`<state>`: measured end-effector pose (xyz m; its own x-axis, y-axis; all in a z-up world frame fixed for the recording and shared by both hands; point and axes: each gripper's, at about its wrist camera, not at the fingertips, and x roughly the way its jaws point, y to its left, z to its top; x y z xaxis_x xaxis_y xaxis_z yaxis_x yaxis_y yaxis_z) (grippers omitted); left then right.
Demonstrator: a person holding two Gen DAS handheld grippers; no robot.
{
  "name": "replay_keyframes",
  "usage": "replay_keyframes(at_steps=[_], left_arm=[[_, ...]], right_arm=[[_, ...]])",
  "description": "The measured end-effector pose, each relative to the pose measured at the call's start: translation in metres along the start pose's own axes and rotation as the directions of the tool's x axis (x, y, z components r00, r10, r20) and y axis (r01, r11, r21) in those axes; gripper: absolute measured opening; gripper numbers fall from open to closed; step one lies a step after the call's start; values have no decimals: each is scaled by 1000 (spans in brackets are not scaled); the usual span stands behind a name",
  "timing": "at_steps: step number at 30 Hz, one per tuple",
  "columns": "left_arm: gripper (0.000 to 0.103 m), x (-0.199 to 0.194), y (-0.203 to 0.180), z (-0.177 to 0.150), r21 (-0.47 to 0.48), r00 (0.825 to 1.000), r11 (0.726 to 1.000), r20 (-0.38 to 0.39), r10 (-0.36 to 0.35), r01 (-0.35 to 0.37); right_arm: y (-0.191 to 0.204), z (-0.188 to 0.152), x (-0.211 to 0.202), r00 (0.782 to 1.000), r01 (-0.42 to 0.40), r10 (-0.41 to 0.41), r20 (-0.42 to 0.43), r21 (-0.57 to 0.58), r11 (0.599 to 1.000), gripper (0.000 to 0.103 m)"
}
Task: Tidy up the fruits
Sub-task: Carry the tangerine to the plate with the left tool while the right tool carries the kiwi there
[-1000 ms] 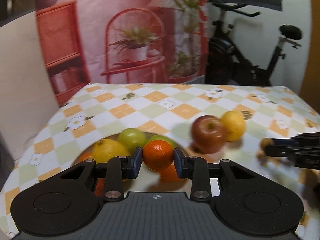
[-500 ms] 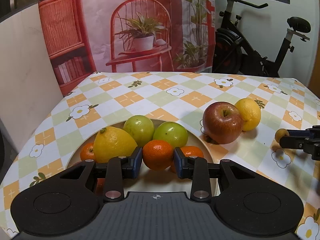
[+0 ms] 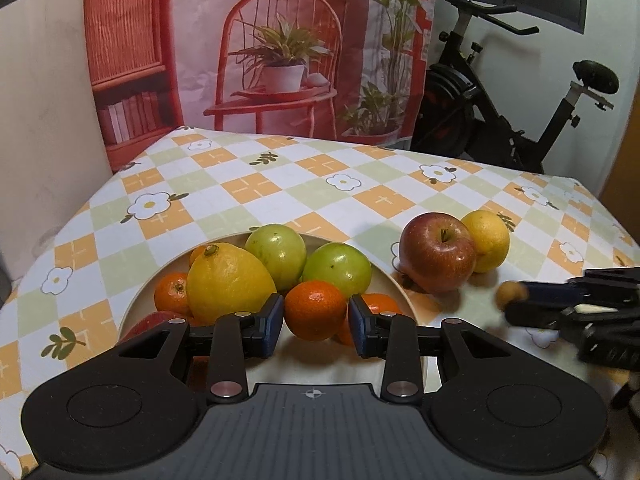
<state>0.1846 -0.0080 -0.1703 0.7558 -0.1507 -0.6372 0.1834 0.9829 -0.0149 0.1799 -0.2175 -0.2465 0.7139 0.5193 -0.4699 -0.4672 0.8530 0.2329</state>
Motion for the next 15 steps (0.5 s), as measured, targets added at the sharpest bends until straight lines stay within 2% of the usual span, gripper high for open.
replay_keyframes(at_steps=[7,15], left_arm=[[38,1,14,2,-56,998,996,-9,-68,67],[37,4,24,3,-114,992,986,-12,-125,122]], right_arm=[[48,19,26,996,-91,87,-36,-134,987,23],[62,23,32,993,-109,100,-64,-167,980,23]])
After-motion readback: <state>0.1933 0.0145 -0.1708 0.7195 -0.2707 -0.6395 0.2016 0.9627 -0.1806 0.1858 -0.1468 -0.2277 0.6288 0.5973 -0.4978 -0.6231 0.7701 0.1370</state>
